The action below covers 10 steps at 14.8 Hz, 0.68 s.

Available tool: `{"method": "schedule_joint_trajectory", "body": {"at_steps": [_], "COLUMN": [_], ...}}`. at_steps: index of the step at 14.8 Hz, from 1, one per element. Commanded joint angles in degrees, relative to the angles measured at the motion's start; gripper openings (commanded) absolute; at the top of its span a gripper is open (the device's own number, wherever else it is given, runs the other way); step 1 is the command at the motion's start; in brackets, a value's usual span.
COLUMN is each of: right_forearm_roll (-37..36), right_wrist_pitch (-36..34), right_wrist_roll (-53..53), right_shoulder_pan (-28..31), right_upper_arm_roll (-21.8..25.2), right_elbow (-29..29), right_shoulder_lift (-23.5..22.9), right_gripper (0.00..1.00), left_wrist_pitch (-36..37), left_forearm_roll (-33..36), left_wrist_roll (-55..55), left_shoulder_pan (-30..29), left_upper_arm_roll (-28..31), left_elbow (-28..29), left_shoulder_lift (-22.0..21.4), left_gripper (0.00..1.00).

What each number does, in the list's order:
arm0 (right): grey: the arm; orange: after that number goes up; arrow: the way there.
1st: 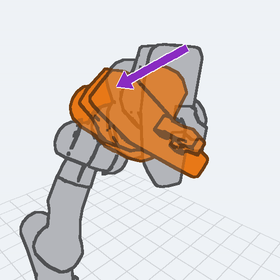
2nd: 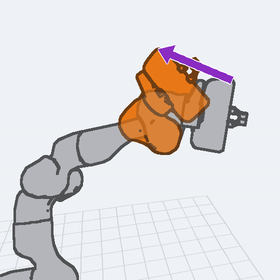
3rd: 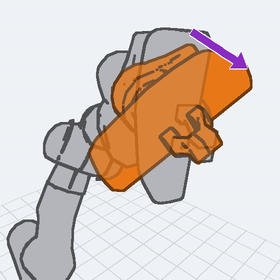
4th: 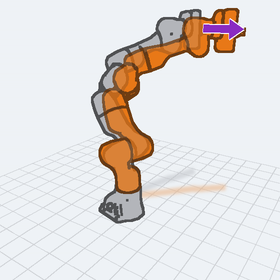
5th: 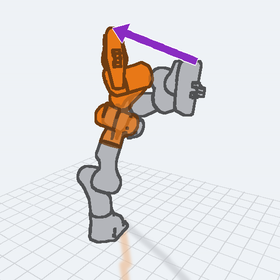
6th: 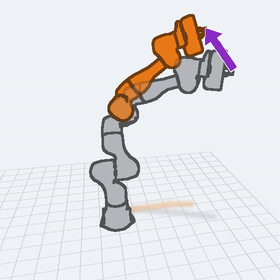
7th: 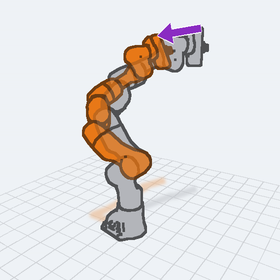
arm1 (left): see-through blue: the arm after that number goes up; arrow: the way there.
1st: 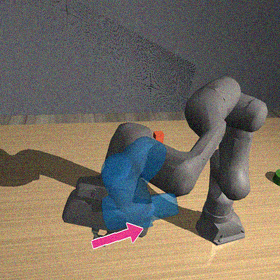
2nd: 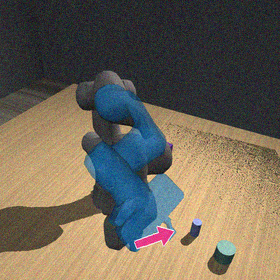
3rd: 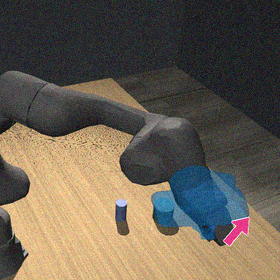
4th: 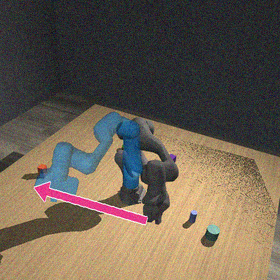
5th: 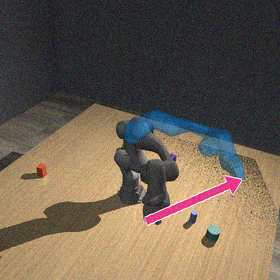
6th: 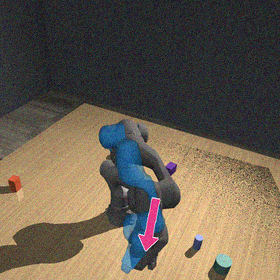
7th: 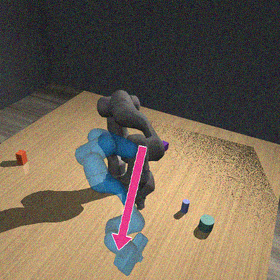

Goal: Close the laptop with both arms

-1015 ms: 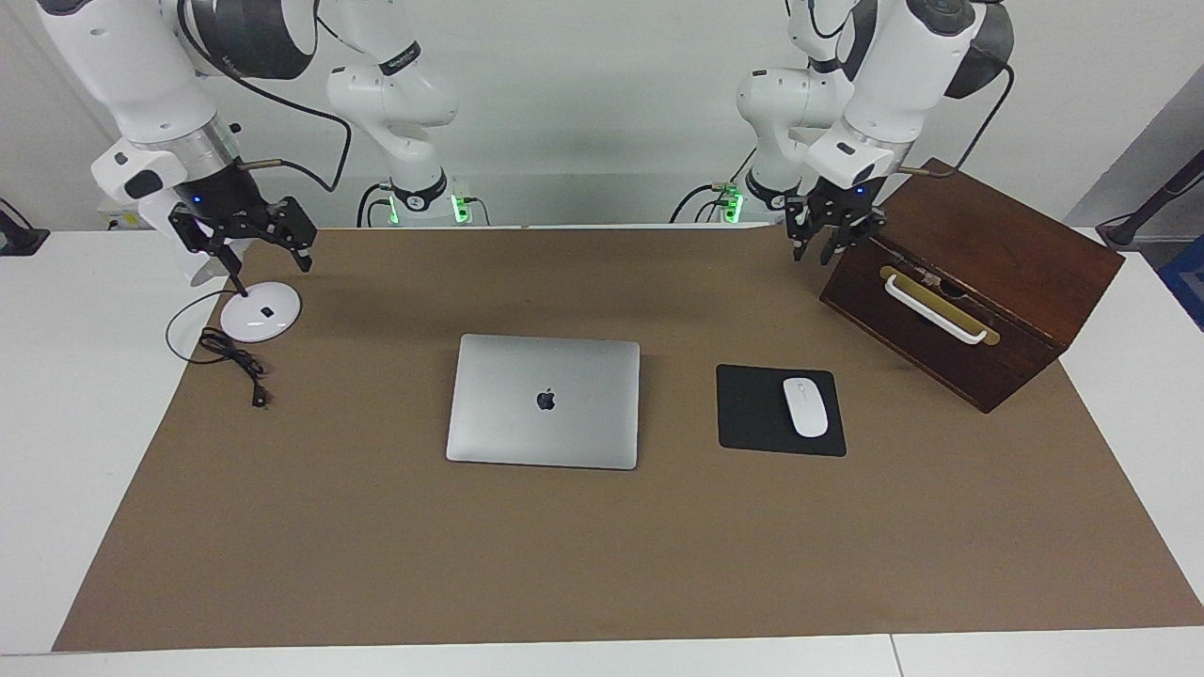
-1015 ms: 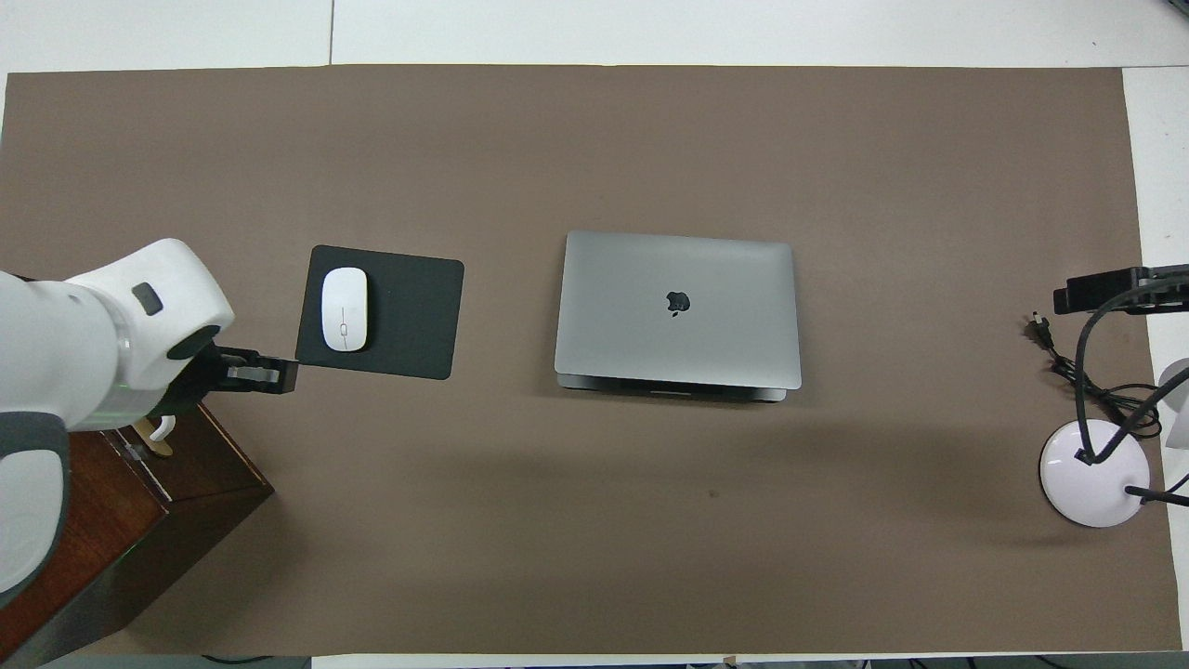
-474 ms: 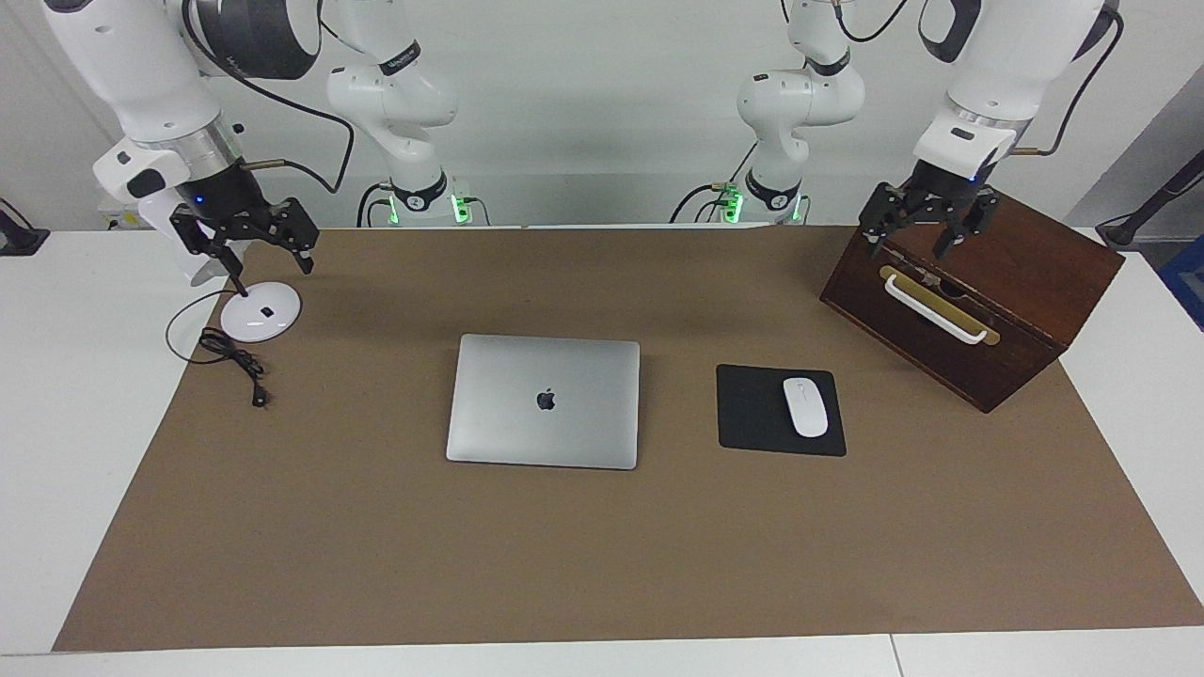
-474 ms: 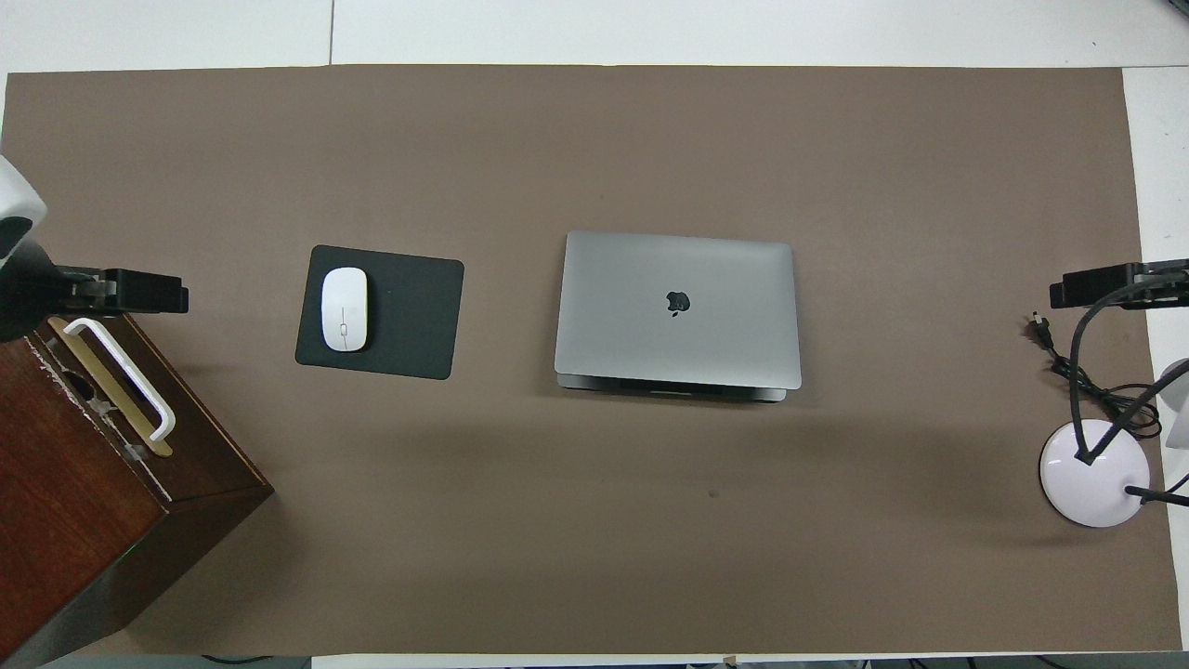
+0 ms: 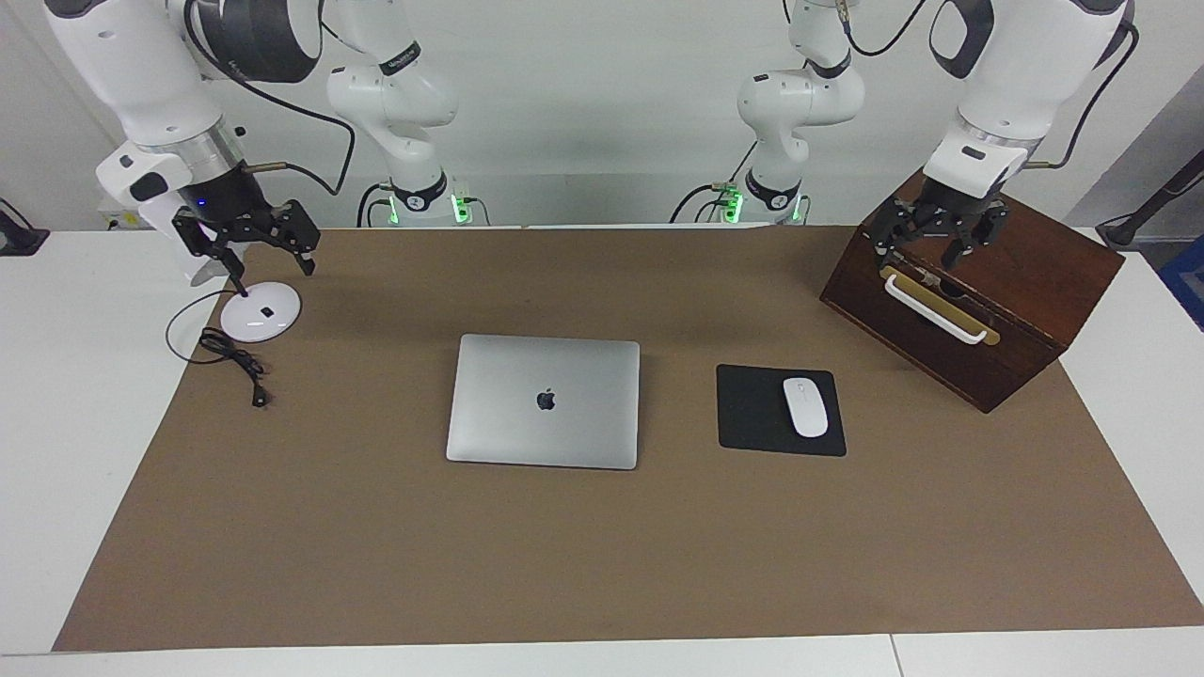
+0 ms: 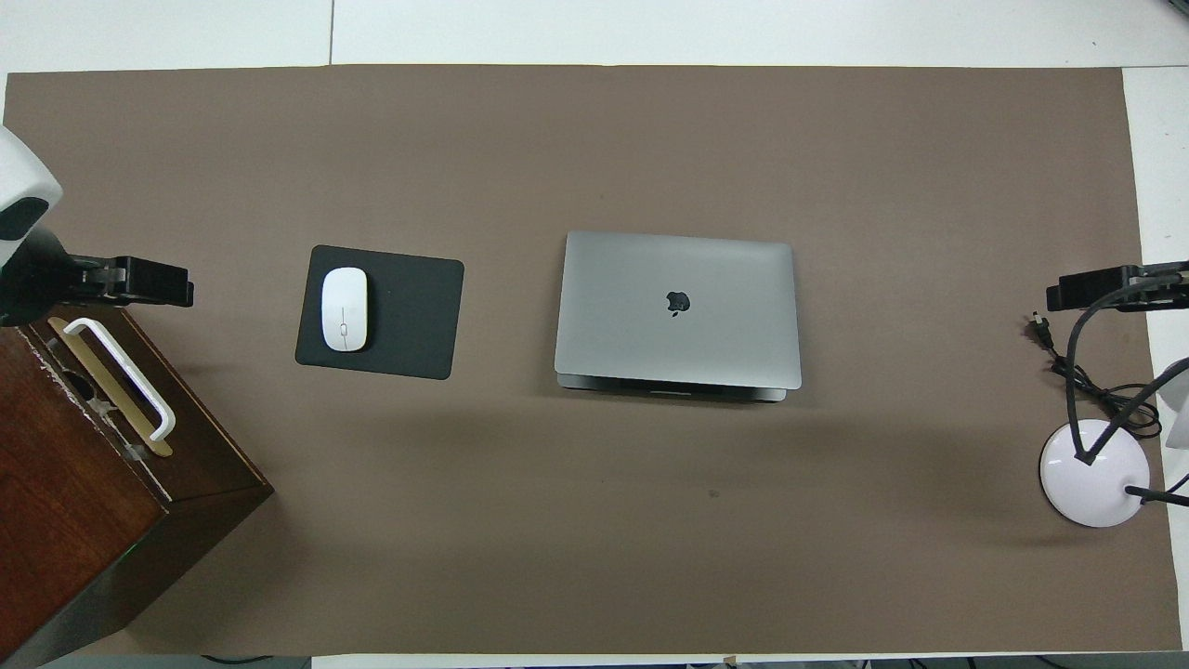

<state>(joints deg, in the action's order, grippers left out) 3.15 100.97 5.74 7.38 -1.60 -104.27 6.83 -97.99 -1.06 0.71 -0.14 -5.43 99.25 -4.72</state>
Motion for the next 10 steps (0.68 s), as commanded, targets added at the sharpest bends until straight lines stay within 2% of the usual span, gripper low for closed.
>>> {"method": "schedule_joint_trajectory", "body": {"at_steps": [1, 7, 10], "right_forearm_roll": [0.0, 0.0, 0.0], "right_wrist_pitch": [1.2, 1.2, 1.4], "right_wrist_roll": [-0.1, -0.3, -0.4], "right_shoulder_pan": [0.5, 0.4, 0.4], "right_upper_arm_roll": [-0.4, -0.5, -0.6], "right_elbow": [-1.6, -1.6, -1.6], "right_shoulder_lift": [1.2, 1.3, 1.2], "right_gripper": [1.00, 1.00, 1.00], "left_wrist_pitch": [1.8, 2.8, 5.5], "left_forearm_roll": [1.3, 1.4, 1.4], "left_wrist_roll": [-0.3, -0.3, -0.3], "left_shoulder_pan": [-0.5, -0.7, -0.6], "left_upper_arm_roll": [-0.4, -0.4, -0.5], "left_elbow": [-1.5, -1.8, -6.2], "left_shoulder_lift": [1.5, 2.3, 4.2], "left_gripper": [1.00, 1.00, 1.00]}}
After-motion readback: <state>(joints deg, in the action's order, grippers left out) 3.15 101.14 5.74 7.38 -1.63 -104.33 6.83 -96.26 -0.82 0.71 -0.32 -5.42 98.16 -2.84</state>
